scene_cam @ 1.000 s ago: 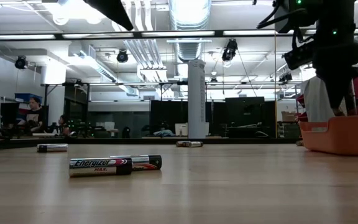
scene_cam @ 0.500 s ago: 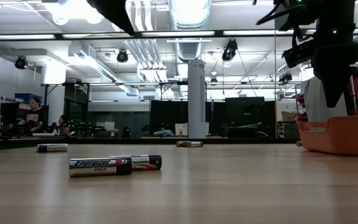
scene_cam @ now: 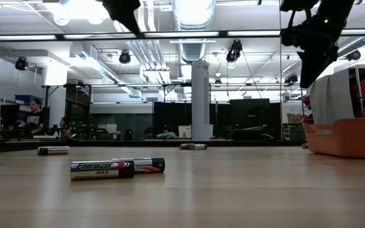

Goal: Sort batteries
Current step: Put the silver battery into the blue bin

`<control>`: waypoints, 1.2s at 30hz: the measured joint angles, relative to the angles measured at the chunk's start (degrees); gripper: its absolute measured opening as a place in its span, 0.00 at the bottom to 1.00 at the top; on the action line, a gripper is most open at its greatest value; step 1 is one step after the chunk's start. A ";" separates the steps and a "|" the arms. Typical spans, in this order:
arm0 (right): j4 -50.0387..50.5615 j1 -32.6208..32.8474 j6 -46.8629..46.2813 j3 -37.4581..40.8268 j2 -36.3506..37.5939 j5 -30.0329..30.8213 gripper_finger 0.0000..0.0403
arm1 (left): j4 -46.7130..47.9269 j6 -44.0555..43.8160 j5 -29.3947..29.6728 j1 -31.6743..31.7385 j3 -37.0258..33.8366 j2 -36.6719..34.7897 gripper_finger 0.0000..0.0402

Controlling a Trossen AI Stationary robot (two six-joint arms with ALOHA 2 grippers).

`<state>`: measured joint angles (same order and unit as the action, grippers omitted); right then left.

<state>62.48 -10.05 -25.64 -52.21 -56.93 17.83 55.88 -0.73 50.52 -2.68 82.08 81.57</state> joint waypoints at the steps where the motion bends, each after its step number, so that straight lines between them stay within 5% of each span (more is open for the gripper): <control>1: -0.06 -1.49 1.13 0.00 0.17 -0.07 0.26 | -0.04 0.60 -1.47 1.22 -0.02 -0.09 0.00; 10: -3.27 -12.08 12.46 -0.02 1.99 -9.23 0.20 | -5.87 6.25 -14.96 6.11 -0.26 -0.20 0.00; 18: -4.98 -14.01 16.54 -0.02 2.85 -11.46 0.16 | -18.45 15.91 -31.77 9.03 -2.56 -0.20 0.00; 30: -5.72 -14.01 16.84 -0.02 2.81 -12.34 0.20 | -20.15 18.46 -33.32 14.52 -3.64 -0.20 0.00; 36: -8.66 -14.01 18.79 -0.02 2.32 -13.76 0.19 | -19.69 19.30 -38.75 16.54 -3.91 -0.20 0.00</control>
<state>53.82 -24.05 -6.86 -52.23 -54.61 4.07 36.19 18.57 11.77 13.86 78.17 81.36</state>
